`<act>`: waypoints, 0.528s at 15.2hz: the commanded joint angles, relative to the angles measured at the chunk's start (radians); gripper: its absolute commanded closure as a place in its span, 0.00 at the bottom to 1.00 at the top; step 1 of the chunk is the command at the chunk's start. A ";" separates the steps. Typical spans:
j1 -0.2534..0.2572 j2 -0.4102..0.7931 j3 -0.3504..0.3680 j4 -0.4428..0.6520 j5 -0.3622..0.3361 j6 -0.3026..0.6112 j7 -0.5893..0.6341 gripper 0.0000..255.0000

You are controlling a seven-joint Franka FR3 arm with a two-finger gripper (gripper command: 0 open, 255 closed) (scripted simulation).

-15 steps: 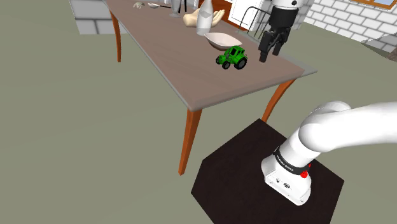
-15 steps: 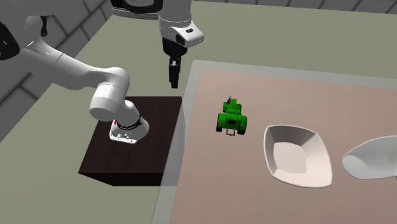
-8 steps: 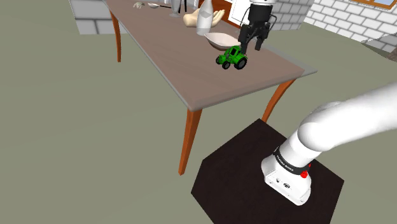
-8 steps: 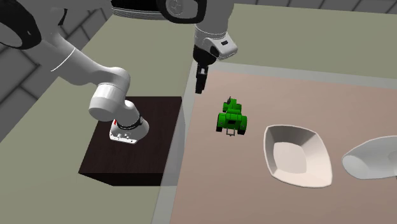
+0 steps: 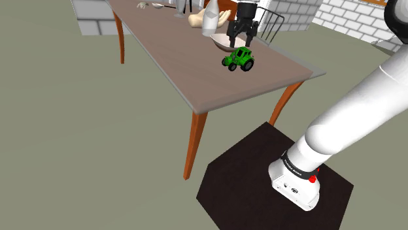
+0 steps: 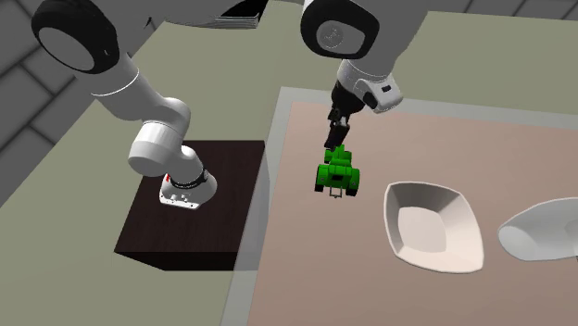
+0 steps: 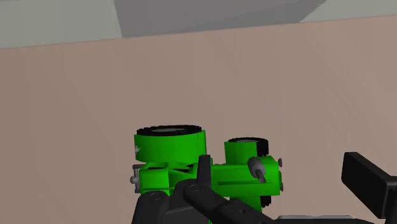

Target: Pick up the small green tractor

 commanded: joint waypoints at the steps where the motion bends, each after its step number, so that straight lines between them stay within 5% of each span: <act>1: -0.007 0.063 -0.008 0.055 0.014 -0.001 0.004 0.00; 8: -0.007 0.064 -0.008 -0.038 0.014 0.093 0.001 0.00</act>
